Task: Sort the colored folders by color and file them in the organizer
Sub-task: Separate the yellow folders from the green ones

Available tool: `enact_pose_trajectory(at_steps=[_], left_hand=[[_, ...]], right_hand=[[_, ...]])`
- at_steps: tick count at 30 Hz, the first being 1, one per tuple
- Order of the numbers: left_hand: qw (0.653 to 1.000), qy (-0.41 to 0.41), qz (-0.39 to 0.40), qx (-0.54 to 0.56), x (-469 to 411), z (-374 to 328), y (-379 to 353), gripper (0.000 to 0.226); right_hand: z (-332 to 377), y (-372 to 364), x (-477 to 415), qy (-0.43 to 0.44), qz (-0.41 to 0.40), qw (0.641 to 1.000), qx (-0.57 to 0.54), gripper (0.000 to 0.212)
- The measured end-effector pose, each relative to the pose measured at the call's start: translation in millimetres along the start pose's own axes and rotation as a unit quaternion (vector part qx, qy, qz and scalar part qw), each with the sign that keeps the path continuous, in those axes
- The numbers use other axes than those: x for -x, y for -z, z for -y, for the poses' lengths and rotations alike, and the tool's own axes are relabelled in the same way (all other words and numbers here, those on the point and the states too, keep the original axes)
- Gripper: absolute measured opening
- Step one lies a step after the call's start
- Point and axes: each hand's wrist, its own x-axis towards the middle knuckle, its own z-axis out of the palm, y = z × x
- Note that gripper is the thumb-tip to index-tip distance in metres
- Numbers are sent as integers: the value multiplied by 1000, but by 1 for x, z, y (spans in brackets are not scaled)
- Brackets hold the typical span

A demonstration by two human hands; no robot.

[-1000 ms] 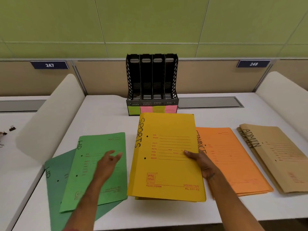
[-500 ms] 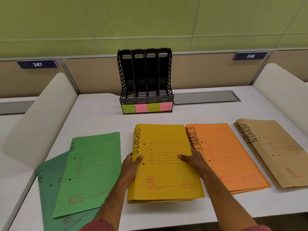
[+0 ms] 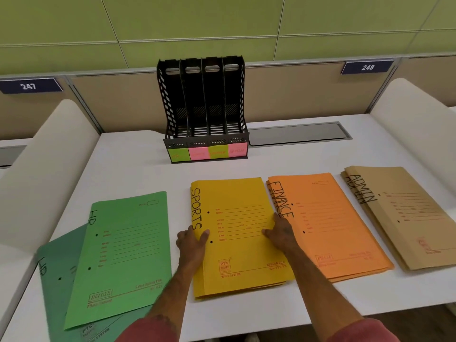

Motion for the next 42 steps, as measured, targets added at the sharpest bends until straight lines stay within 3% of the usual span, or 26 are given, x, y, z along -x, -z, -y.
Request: enact_pose_trajectory(at_steps=[15,19,22,25,32,42], left_hand=[[997,-1,-4,-83,-5,-7,-4,64],[983,-46,-12,-176,-5,-9,5,76],[950,-119,-60,-282,-1,-10,17,84],[931,-161,-100,-313,2,-11,33,86],[909,-141,-144,-365,13,9,86,85],[913,-89,-146,-370,20,82,170,86]], right_hand=[[0,-11,6,45,-46,991,117,49],[6,-13,12,88,-87,985,121,61],[17,-13,14,143,-133,967,163,77],[33,-13,19,178,-170,952,183,88],[75,-28,28,250,-173,930,206,93],[149,-110,52,313,-139,911,228,88]])
